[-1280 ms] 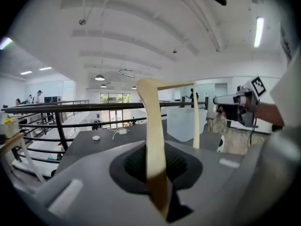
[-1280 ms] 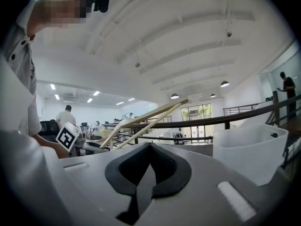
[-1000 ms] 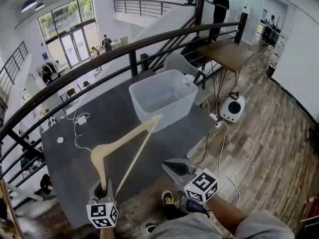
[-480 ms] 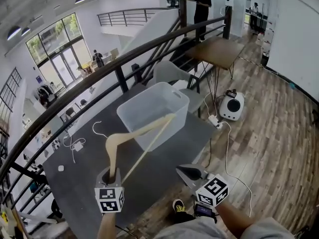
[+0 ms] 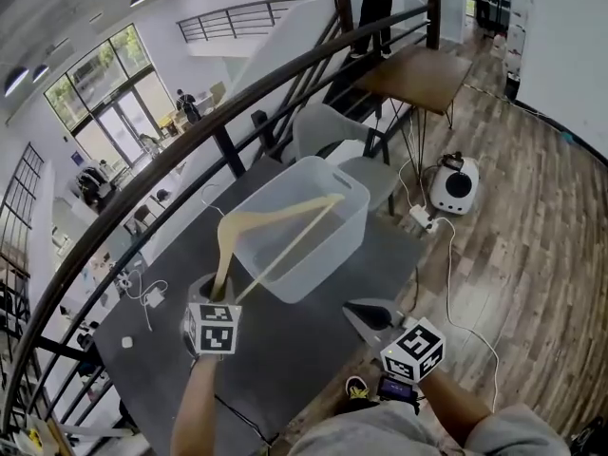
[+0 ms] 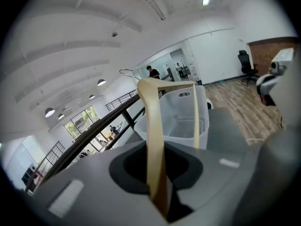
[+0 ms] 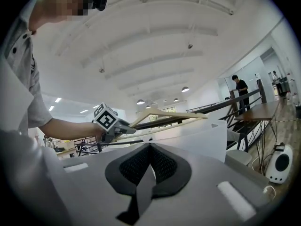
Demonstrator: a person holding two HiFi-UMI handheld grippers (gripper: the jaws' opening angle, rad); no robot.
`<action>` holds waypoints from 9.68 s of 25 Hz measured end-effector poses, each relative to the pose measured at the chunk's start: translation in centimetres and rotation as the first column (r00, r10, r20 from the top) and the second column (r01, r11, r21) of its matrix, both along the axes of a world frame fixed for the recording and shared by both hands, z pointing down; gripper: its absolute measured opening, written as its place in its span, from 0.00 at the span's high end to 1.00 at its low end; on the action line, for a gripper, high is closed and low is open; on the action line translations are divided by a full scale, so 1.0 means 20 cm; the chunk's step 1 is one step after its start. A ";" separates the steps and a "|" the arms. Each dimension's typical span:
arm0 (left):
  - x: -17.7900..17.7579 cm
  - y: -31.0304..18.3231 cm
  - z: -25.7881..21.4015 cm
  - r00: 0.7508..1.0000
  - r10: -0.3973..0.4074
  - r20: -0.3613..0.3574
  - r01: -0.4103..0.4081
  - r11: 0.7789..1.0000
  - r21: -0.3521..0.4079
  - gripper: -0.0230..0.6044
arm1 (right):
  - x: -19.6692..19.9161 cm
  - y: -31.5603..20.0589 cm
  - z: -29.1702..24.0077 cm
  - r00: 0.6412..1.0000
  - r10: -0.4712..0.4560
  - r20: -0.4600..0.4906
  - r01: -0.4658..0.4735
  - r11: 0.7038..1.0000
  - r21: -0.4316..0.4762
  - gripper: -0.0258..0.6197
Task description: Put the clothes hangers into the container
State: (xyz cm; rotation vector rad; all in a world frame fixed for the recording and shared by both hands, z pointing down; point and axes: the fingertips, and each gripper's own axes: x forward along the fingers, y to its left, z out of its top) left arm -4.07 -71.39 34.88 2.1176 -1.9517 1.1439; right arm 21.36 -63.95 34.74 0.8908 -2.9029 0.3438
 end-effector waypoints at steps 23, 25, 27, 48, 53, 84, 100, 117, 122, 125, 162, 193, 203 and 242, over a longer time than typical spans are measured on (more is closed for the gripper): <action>0.32 -0.77 0.33 0.739 0.388 0.551 -0.220 0.912 -0.347 0.87 | 0.47 -0.13 0.00 0.983 0.183 0.013 -0.183 0.983 0.003 0.96; 0.32 -0.80 0.37 0.728 0.396 0.559 -0.216 0.907 -0.362 0.87 | 0.50 -0.12 0.00 0.979 0.205 0.011 -0.205 0.979 0.001 0.96; 0.30 -0.82 0.40 0.712 0.406 0.573 -0.205 0.900 -0.384 0.87 | 0.53 -0.11 0.00 0.974 0.225 0.008 -0.225 0.974 -0.003 0.96; 0.14 -0.46 -0.14 0.982 0.144 0.121 -0.151 0.987 0.052 0.48 | 0.75 -0.12 -0.08 0.953 0.302 -0.016 -0.300 0.951 0.075 0.96; 0.27 -0.14 -0.24 0.973 0.168 -0.157 -0.124 0.959 0.255 0.58 | 0.73 -0.13 -0.06 0.946 0.323 -0.030 -0.321 0.945 0.065 0.96; 0.06 1.08 0.01 0.882 -0.165 -0.442 0.308 0.911 0.274 0.94 | -0.27 0.29 -0.04 0.992 -0.120 -0.045 0.122 0.992 0.030 0.96; -0.71 3.17 0.08 0.386 -0.809 -0.443 0.916 0.277 0.290 0.94 | -1.82 1.95 0.01 0.414 -0.910 0.000 0.910 0.414 0.019 0.96; -0.08 5.22 0.51 -0.395 -0.821 -0.413 0.868 -0.481 0.126 0.91 | -1.72 4.12 0.33 -0.366 -0.927 -0.074 0.928 -0.358 -0.108 0.96; -0.11 5.61 0.79 -0.462 -0.766 -0.447 0.850 -0.527 0.025 0.85 | -1.75 4.48 0.43 -0.408 -0.904 -0.128 0.910 -0.390 -0.141 0.96; -0.18 5.80 0.99 -0.508 -0.726 -0.463 0.835 -0.546 -0.059 0.80 | -1.79 4.63 0.52 -0.418 -0.893 -0.165 0.904 -0.391 -0.171 0.96; -0.57 6.57 3.11 -0.695 -0.680 -0.234 0.617 -0.397 -0.679 0.77 | -2.06 4.92 1.51 -0.420 -0.830 -0.367 0.845 -0.210 -0.491 0.96; -0.64 6.13 1.55 -0.599 -0.603 -0.527 0.789 -0.555 -0.262 0.86 | -2.24 4.14 0.63 -0.042 -0.972 -0.231 0.981 0.004 -0.193 0.96; -1.09 5.36 0.94 -0.068 -0.912 -0.404 0.998 -0.061 -0.032 0.86 | -2.23 3.42 0.35 0.256 -0.943 -0.214 0.957 0.278 -0.083 0.96; 0.32 -0.55 0.18 0.834 0.335 0.439 -0.168 0.911 -0.376 0.86 | 0.02 0.11 0.16 0.997 0.031 0.065 -0.026 0.997 -0.079 0.96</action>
